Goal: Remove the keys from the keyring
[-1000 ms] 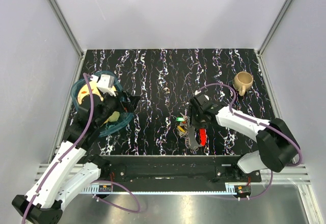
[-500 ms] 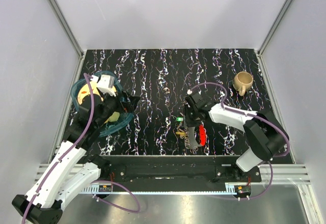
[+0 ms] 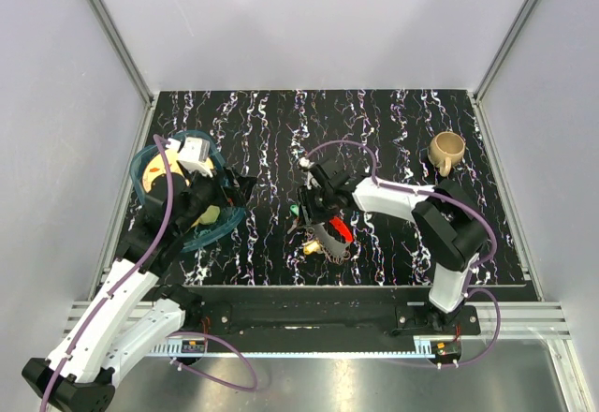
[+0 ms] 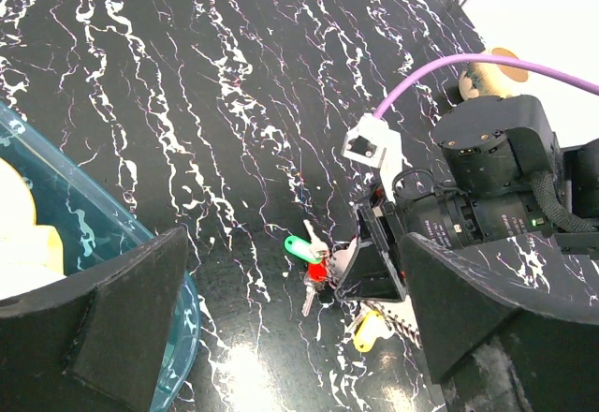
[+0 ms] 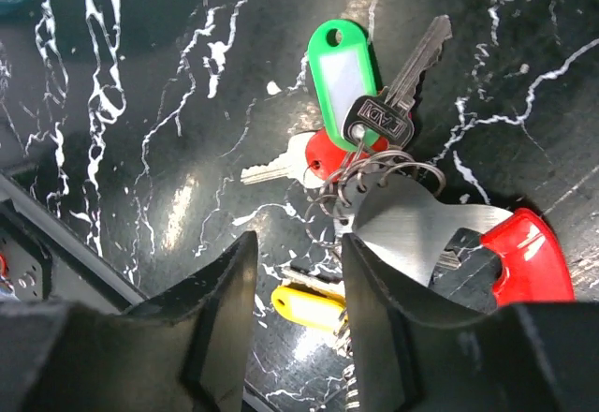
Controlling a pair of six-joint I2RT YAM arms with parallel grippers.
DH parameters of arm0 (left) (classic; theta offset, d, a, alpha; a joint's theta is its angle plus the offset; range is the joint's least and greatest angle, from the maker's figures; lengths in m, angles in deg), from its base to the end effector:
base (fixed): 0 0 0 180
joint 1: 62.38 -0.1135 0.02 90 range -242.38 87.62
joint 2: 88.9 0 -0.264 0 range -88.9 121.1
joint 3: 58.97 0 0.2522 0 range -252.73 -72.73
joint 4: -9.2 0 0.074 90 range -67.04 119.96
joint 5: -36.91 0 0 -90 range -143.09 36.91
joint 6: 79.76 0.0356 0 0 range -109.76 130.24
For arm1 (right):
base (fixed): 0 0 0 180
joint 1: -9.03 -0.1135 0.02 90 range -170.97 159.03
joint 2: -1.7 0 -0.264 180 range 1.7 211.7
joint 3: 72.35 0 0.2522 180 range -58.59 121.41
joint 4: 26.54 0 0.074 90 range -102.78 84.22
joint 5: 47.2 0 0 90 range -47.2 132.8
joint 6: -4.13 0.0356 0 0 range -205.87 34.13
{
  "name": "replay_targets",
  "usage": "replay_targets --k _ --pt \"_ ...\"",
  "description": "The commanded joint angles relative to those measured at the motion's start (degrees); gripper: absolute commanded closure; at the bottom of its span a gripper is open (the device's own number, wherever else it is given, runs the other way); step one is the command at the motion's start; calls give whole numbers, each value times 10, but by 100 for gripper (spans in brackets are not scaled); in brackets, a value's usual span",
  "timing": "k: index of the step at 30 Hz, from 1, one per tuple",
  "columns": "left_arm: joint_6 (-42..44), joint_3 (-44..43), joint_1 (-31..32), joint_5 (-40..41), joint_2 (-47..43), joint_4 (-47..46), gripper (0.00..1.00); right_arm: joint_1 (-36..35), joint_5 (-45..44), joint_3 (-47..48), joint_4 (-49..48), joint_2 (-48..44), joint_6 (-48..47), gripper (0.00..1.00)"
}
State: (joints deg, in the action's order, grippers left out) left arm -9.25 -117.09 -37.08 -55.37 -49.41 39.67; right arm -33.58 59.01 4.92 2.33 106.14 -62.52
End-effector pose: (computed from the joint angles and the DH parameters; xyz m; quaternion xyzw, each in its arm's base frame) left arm 0.1463 -0.0707 0.3395 0.0519 0.7745 -0.2544 0.5769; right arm 0.2661 0.2582 0.1643 -0.1990 0.9266 0.2705 0.1691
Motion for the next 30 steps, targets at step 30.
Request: replay_targets --k 30 --pt "-2 4 -1 -13 8 -16 1 31 -146 9 198 -41 -149 44"
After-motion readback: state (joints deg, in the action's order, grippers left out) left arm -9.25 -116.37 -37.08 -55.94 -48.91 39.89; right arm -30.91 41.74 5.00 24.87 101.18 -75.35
